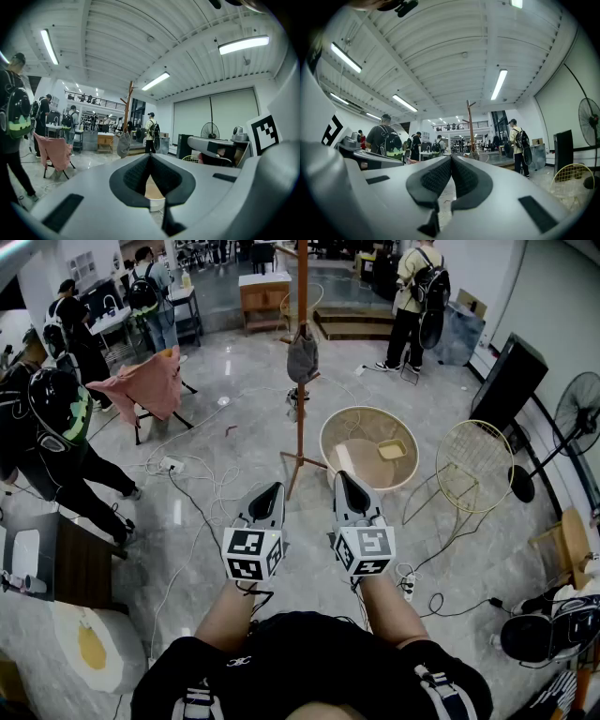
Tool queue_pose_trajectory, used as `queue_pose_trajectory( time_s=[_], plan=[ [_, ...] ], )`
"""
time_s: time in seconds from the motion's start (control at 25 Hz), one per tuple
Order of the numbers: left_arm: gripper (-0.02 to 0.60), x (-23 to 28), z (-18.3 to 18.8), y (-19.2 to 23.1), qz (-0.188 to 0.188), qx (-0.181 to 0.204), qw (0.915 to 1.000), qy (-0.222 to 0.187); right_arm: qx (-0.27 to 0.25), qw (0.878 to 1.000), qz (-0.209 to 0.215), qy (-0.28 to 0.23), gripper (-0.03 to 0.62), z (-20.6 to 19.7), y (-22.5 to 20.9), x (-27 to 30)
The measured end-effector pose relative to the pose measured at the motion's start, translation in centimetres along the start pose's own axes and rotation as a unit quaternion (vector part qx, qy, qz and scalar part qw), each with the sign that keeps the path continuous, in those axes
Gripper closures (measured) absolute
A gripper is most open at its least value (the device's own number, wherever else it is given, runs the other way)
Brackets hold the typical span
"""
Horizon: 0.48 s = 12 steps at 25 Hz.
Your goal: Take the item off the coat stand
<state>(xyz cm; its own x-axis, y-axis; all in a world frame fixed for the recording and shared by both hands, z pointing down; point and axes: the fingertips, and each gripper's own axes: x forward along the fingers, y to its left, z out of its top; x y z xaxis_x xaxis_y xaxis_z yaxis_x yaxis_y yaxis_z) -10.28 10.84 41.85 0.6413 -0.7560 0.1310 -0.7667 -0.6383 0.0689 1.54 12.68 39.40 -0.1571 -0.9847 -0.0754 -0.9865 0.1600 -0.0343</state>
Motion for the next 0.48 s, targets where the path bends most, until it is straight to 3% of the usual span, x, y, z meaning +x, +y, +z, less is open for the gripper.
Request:
queue_pose_trajectory(
  time_s=[0.48],
  plan=[
    [0.569, -2.0, 0.5, 2.4, -0.005, 0.002, 0.9999, -0.009, 0.017, 1.0, 0.005, -0.02, 0.579, 0.4, 3.2, 0.3]
  ],
)
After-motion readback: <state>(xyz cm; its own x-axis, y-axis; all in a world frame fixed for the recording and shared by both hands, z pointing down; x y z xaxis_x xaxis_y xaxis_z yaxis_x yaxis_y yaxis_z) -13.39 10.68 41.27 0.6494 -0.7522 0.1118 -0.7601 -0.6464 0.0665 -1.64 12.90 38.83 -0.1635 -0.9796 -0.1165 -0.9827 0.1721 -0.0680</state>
